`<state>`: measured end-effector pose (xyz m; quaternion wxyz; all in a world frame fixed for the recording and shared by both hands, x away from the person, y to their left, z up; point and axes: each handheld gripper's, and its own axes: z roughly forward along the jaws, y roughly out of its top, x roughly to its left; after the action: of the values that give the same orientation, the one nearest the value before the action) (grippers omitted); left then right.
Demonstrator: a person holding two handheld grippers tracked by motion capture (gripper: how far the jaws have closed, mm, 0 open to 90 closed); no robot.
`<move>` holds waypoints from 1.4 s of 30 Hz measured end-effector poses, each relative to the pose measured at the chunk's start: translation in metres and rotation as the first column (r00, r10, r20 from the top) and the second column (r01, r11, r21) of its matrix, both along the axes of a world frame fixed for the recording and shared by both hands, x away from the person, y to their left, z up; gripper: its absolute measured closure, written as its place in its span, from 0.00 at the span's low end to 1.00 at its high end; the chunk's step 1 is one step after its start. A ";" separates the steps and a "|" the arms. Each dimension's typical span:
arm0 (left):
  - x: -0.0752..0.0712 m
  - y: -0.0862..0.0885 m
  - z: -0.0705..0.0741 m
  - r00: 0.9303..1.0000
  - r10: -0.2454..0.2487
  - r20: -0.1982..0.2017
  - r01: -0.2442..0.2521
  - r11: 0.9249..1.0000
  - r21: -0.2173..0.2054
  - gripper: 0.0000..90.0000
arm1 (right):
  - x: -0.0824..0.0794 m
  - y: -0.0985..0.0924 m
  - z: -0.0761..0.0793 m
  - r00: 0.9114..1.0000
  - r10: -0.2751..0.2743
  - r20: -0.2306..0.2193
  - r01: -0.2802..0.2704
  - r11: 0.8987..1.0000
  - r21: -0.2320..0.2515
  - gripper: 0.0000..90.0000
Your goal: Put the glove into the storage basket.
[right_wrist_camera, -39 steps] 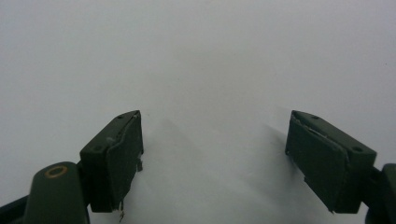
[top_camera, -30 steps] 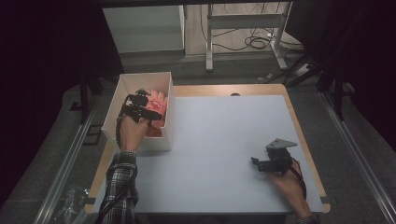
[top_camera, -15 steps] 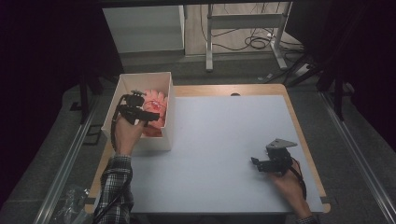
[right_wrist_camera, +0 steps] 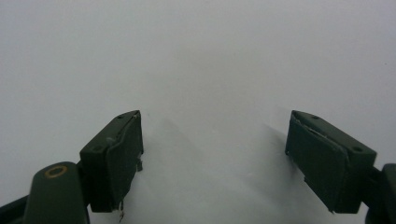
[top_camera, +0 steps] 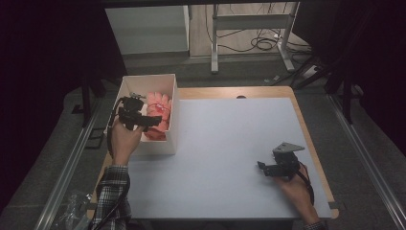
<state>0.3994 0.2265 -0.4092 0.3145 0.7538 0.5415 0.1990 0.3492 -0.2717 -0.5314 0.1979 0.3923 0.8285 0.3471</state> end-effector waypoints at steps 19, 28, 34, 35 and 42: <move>-0.051 -0.052 0.020 0.972 -0.210 0.108 0.213 0.977 -0.021 0.03 | 0.000 0.000 0.000 1.000 -0.001 -0.002 0.001 1.000 -0.001 0.21; -0.065 -0.089 0.011 0.940 -0.317 0.127 0.323 0.946 -0.026 0.02 | 0.000 0.000 0.000 1.000 -0.001 -0.001 0.001 1.000 -0.001 0.21; -0.071 -0.114 -0.007 0.912 -0.389 0.127 0.399 0.914 -0.067 0.03 | 0.000 0.000 0.000 1.000 -0.001 -0.002 0.001 1.000 -0.002 0.21; -0.072 -0.118 -0.011 0.909 -0.398 0.126 0.408 0.911 -0.065 0.02 | 0.000 0.000 0.000 1.000 -0.001 -0.001 0.001 1.000 -0.002 0.21; -0.073 -0.142 -0.040 0.888 -0.449 0.096 0.456 0.888 -0.062 0.03 | 0.000 0.000 0.000 1.000 -0.001 -0.001 0.001 1.000 -0.002 0.21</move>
<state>0.3262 0.0850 -0.4493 0.4040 0.8372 0.3458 0.1272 0.3491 -0.2717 -0.5311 0.1979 0.3926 0.8288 0.3460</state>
